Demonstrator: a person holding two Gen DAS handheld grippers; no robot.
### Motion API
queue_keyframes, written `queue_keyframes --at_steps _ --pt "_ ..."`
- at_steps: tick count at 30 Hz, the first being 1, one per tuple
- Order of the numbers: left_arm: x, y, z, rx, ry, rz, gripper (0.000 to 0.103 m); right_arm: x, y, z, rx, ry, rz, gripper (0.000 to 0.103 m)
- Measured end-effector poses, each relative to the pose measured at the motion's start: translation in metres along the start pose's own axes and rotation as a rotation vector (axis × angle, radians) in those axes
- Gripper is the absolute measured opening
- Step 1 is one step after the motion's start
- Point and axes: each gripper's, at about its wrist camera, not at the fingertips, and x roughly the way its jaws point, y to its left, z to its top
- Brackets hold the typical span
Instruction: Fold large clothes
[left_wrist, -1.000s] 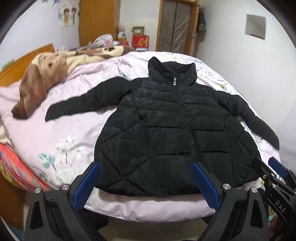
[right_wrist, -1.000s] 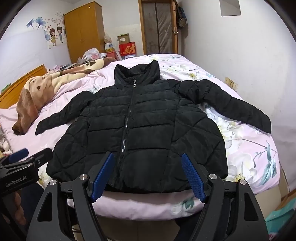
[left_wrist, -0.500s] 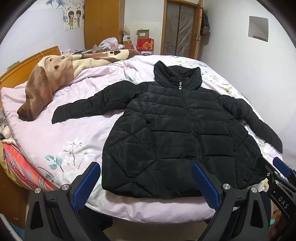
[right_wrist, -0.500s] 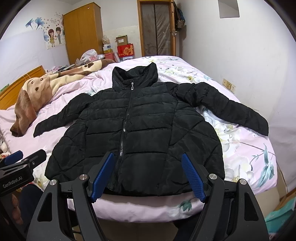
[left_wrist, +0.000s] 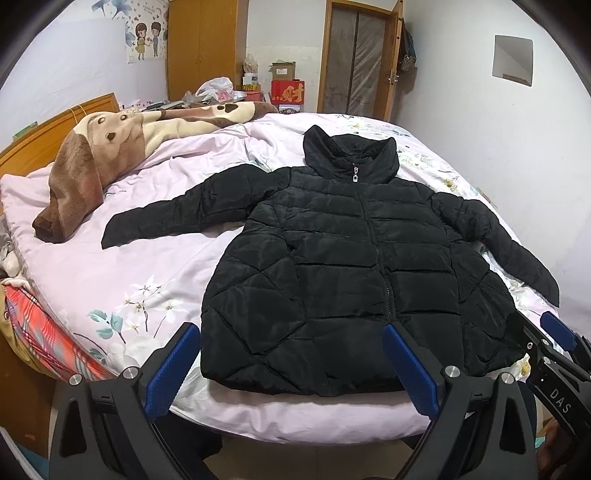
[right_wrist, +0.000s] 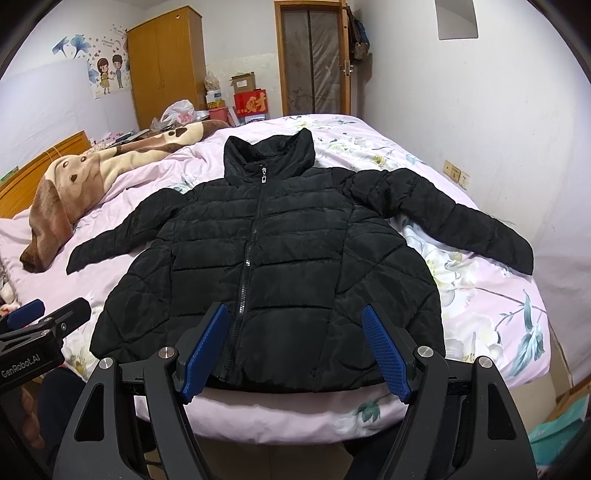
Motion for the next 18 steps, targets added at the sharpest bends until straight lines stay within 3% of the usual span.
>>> queue_keyframes --at_steps 18 --pt "0.0004 -0.0016 -0.0001 -0.003 0.008 -0.002 0.1 0.0009 -0.0019 -0.0006 -0.001 0.004 -0.002 0.075"
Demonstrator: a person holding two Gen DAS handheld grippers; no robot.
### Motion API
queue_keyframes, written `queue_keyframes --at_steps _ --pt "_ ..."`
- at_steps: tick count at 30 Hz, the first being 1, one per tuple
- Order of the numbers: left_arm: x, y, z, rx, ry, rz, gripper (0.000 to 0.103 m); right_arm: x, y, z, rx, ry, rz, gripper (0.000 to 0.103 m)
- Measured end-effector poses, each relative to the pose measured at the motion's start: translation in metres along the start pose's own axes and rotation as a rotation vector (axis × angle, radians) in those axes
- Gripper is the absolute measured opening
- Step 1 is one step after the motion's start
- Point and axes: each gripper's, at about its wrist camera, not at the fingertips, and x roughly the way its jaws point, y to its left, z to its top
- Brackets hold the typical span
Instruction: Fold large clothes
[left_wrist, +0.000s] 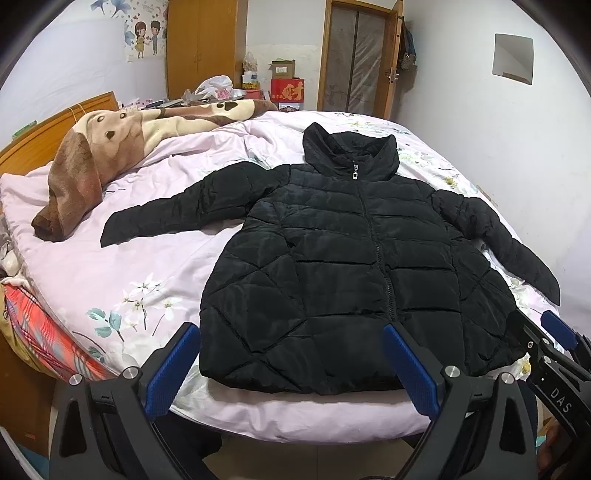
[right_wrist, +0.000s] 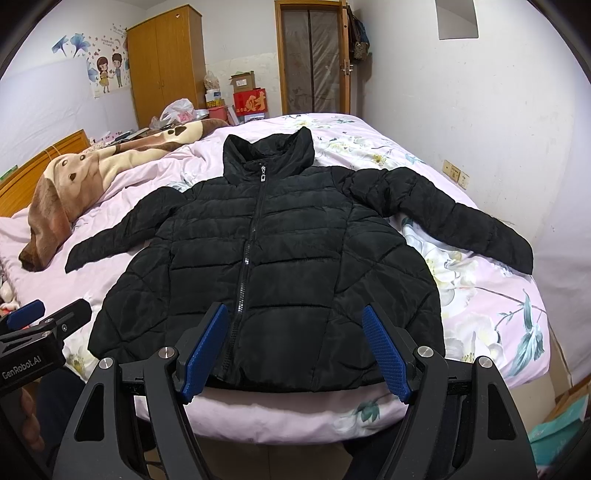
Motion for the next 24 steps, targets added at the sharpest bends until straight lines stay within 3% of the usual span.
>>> queue_keyframes --at_steps 24 --pt "0.0041 0.0044 -0.0004 -0.005 0.004 0.005 0.1 0.0016 -0.0011 -0.0004 -0.003 0.003 -0.003 0.075"
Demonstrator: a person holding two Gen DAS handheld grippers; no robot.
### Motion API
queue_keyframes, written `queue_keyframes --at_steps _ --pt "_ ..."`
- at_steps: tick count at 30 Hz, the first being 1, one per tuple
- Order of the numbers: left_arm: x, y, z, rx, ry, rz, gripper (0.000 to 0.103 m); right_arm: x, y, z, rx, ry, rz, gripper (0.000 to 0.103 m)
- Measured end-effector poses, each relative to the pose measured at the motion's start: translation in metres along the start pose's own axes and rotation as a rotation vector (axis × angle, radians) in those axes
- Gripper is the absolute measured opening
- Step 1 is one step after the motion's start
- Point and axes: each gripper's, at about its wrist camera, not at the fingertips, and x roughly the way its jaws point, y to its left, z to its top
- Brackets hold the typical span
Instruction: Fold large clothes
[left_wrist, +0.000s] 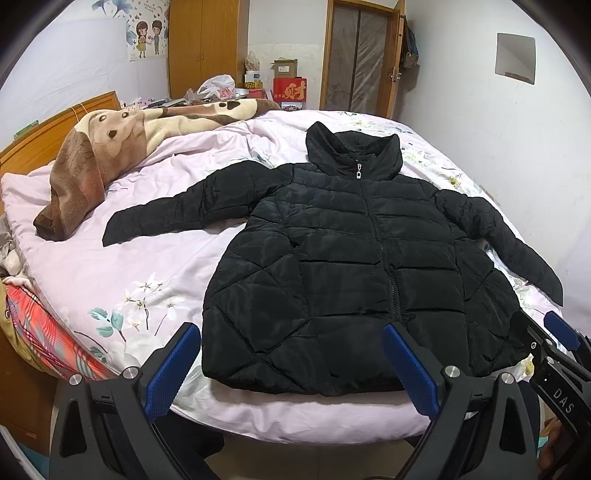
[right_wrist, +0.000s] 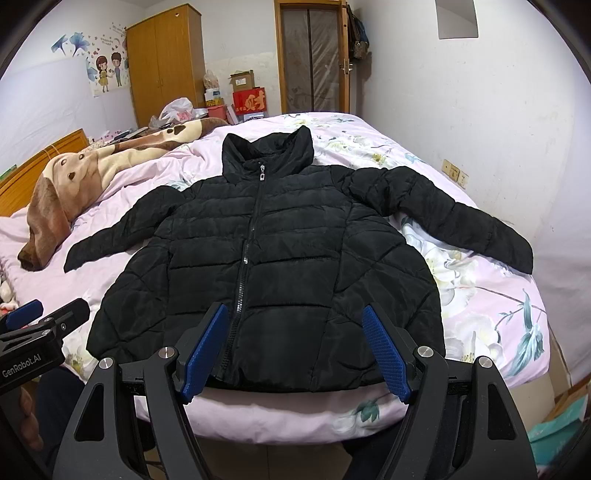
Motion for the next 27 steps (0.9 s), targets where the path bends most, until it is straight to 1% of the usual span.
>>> queue_keyframes --at_steps 8,12,14,17,19,23,25,27 --pt "0.007 0.004 0.003 0.0 0.006 0.008 0.1 0.005 0.001 0.0 -0.002 0.005 -0.004 0.075" --pt "0.017 0.012 0.009 -0.003 0.014 0.017 0.1 0.012 0.005 0.004 -0.007 0.008 0.002 0.075" --pt "0.023 0.022 0.017 -0.015 0.012 0.026 0.1 0.019 0.009 0.01 -0.016 0.012 0.007 0.075" --pt "0.037 0.05 0.032 -0.087 0.014 0.007 0.1 0.03 0.015 0.022 -0.016 0.0 0.031 0.075" --pt "0.05 0.075 0.044 -0.144 0.02 0.013 0.1 0.038 0.02 0.031 -0.019 -0.02 0.059 0.075" --pt "0.072 0.121 0.067 -0.202 0.009 0.063 0.1 0.063 0.04 0.052 -0.057 -0.03 0.104 0.075" --pt "0.089 0.155 0.077 -0.276 0.004 0.07 0.1 0.079 0.052 0.063 -0.084 -0.02 0.124 0.076" --pt "0.107 0.186 0.084 -0.331 0.01 0.113 0.1 0.096 0.064 0.073 -0.101 -0.014 0.139 0.076"
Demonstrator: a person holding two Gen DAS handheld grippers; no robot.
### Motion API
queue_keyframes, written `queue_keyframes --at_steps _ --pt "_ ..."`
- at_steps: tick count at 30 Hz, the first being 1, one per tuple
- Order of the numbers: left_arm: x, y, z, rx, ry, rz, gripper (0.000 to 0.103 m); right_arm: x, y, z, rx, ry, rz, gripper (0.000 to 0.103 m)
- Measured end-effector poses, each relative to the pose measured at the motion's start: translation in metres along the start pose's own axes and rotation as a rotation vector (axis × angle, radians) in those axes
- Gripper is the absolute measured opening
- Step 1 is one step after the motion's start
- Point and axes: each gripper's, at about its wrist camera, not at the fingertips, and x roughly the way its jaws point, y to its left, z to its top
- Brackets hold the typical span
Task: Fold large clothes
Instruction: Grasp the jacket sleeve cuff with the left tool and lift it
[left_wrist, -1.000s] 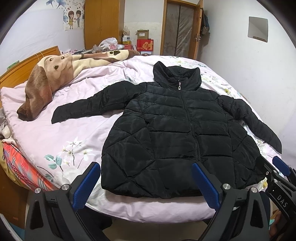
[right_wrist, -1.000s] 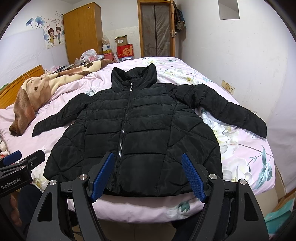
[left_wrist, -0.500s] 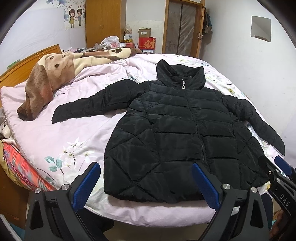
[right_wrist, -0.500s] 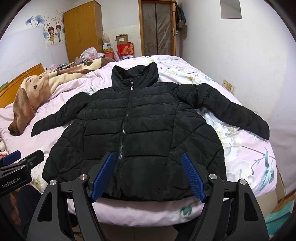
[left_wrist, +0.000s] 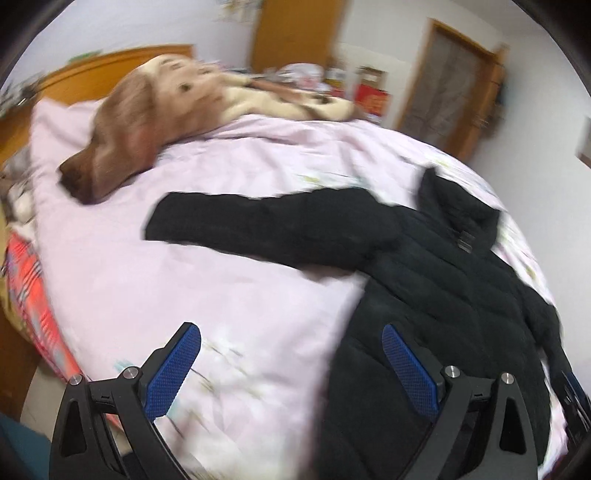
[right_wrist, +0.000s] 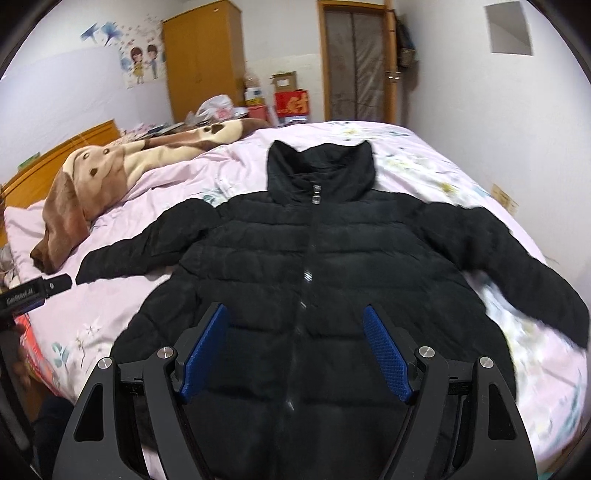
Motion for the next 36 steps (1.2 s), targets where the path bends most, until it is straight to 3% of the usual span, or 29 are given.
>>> queue_keyframes --at_steps 2,4,9,12,22,29,31,36 --pt "0.027 0.029 0.018 -0.045 0.007 0.065 0.1 0.019 0.009 0.01 -0.005 0.005 0.017 0.076" --pt "0.047 0.052 0.03 -0.075 0.016 0.08 0.1 0.035 0.02 0.018 -0.016 0.012 0.032 0.076" --pt "0.101 0.111 0.054 -0.234 0.087 0.021 0.101 0.078 0.047 0.029 -0.062 0.052 0.072 0.076" --pt "0.125 0.133 0.062 -0.311 0.105 0.03 0.101 0.099 0.065 0.033 -0.096 0.07 0.095 0.076" --pt "0.203 0.177 0.084 -0.525 0.127 0.029 0.101 0.147 0.115 0.042 -0.196 0.1 0.153 0.076" --pt "0.235 0.173 0.091 -0.56 0.141 0.069 0.096 0.165 0.134 0.037 -0.247 0.126 0.165 0.076" --pt "0.236 0.175 0.092 -0.589 0.135 0.06 0.084 0.169 0.136 0.036 -0.251 0.134 0.163 0.076" --pt "0.236 0.173 0.098 -0.612 0.127 0.054 0.031 0.176 0.134 0.037 -0.239 0.16 0.16 0.076"
